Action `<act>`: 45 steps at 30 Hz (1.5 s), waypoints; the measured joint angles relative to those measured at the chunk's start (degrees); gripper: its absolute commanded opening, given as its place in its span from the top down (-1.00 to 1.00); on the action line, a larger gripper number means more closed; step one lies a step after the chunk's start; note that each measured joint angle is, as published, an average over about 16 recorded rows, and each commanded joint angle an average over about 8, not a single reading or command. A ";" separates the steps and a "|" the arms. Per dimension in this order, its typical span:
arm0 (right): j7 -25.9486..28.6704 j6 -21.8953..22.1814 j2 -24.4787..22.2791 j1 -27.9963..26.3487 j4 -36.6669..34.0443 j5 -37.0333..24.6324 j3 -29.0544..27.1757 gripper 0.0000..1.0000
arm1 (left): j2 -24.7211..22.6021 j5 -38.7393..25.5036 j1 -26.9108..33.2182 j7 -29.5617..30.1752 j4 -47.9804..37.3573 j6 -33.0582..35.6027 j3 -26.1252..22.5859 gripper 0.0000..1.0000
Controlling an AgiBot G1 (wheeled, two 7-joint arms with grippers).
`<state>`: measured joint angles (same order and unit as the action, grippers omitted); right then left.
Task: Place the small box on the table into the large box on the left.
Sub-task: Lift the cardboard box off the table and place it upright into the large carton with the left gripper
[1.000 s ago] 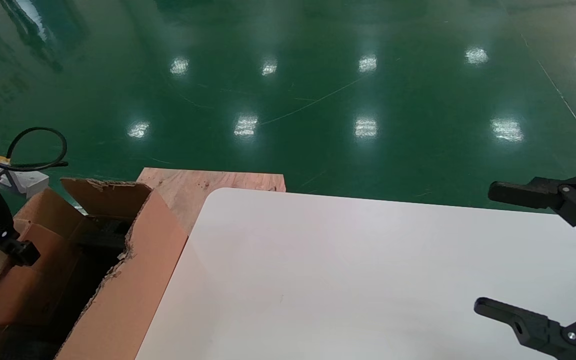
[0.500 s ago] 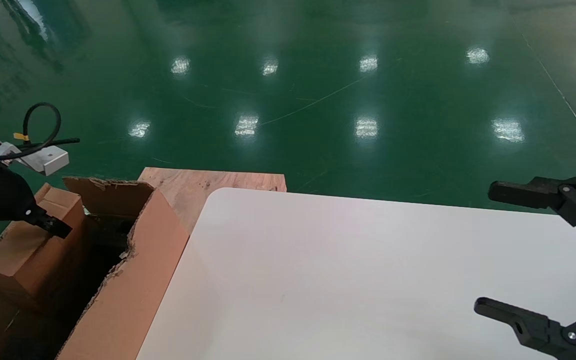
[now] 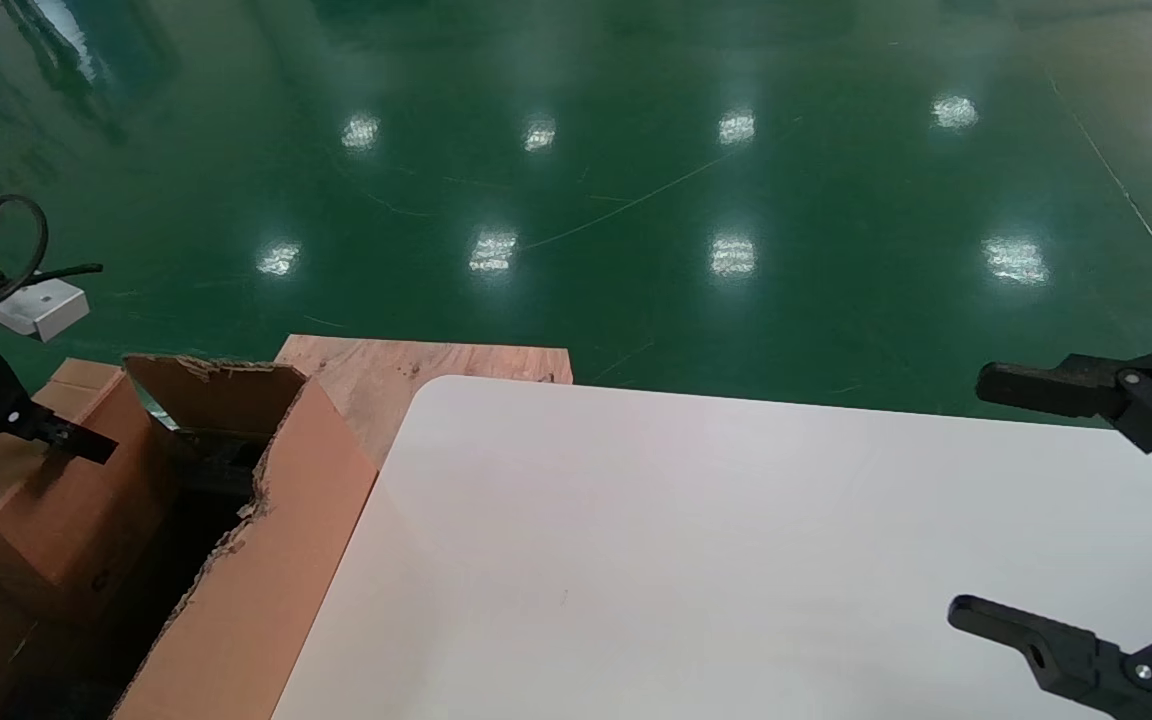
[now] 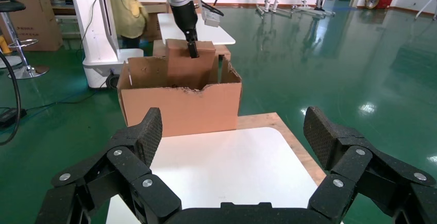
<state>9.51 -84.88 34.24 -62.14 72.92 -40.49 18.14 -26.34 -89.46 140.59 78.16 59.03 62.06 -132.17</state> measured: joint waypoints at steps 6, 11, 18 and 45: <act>-0.01 0.00 0.00 0.00 0.00 0.01 0.01 -1.00 | 1.75 -0.12 0.76 0.23 1.73 -1.15 0.32 1.00; -0.01 0.01 -0.01 0.00 0.00 0.01 0.02 -1.00 | 3.71 -0.96 2.27 0.79 4.32 -2.98 0.96 1.00; -0.02 0.01 -0.01 -0.01 0.00 0.02 0.03 -1.00 | 7.73 -2.65 6.06 1.55 10.43 -6.06 2.67 1.00; -0.04 0.03 -0.03 -0.02 0.00 0.05 0.08 -1.00 | 14.97 -5.19 15.58 -0.78 17.90 3.74 5.98 1.00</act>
<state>9.48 -84.84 34.21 -62.16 72.92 -40.44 18.21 -11.37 -94.65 156.17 77.39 76.93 65.80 -126.20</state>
